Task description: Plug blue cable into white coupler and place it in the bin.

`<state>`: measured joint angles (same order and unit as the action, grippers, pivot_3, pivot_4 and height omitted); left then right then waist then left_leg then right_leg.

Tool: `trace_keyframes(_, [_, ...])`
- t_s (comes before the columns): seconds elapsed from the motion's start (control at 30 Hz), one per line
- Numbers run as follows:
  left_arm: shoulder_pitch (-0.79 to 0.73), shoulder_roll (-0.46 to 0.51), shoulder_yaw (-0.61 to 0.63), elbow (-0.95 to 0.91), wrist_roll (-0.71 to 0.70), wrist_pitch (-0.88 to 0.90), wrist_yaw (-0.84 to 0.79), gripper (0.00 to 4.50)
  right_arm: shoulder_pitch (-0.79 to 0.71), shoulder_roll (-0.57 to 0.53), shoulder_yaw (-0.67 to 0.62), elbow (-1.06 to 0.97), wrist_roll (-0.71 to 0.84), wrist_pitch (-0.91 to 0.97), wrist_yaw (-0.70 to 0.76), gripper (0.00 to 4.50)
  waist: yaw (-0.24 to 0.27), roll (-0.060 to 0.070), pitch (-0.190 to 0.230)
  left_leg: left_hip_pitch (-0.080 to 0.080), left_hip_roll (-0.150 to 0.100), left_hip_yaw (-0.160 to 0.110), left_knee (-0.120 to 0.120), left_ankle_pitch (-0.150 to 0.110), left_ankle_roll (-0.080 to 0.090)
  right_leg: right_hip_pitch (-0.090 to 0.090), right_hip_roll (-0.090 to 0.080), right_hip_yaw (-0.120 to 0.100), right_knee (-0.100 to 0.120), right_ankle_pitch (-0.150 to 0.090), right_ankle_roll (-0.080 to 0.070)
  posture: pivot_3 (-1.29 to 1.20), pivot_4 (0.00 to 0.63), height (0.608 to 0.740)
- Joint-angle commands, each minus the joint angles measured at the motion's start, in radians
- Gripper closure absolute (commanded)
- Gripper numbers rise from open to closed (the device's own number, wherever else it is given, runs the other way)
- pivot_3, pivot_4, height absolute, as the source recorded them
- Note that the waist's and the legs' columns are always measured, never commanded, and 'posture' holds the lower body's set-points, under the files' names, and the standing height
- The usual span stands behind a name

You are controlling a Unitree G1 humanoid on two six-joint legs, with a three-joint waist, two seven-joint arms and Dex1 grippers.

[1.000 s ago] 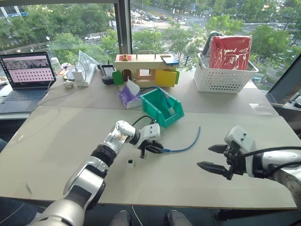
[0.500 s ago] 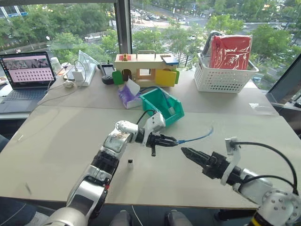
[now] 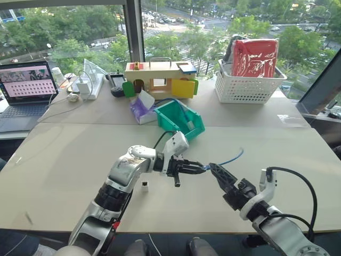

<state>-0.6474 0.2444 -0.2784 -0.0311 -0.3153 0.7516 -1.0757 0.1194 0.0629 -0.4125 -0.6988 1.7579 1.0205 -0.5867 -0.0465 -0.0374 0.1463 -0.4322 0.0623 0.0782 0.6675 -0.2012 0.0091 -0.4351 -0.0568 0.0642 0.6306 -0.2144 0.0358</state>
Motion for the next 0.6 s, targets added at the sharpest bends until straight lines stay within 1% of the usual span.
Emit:
trace_keyframes(0.03, [-0.008, -0.008, -0.009, -0.036, -0.02, -0.002, 0.029, 4.42, 0.015, -0.065, 0.095, -0.036, 0.093, -0.161, -0.049, 0.0, 0.0, 0.0, 0.0, 0.001, 0.0, 0.0, 0.0, 0.0, 0.0, 0.001, 0.0, 0.0, 0.0, 0.0, 0.0, 0.0, 0.15, 0.737])
trace_keyframes(0.17, [0.0, -0.007, -0.024, -0.045, -0.02, -0.009, 0.045, 4.42, 0.019, -0.144, 0.159, -0.044, 0.107, -0.256, -0.049, 0.0, 0.002, 0.0, 0.0, 0.001, -0.001, -0.001, 0.0, 0.0, 0.0, 0.001, 0.0, 0.0, -0.001, 0.0, 0.0, 0.0, 0.15, 0.737])
trace_keyframes(0.27, [0.0, -0.001, -0.029, -0.049, -0.024, -0.008, 0.051, 4.42, 0.02, -0.193, 0.183, -0.049, 0.076, -0.314, -0.032, 0.0, 0.002, 0.0, 0.0, 0.001, -0.001, -0.001, 0.0, 0.0, 0.0, 0.001, 0.0, 0.0, -0.001, 0.0, 0.0, 0.0, 0.15, 0.737])
trace_keyframes(0.6, [0.001, 0.007, -0.038, -0.056, -0.036, -0.005, 0.06, 4.42, 0.021, -0.292, 0.261, -0.058, 0.059, -0.432, 0.006, 0.0, 0.004, 0.0, 0.0, 0.001, -0.001, -0.001, 0.0, 0.0, 0.0, 0.002, 0.0, 0.001, -0.001, 0.0, 0.0, 0.0, 0.15, 0.737])
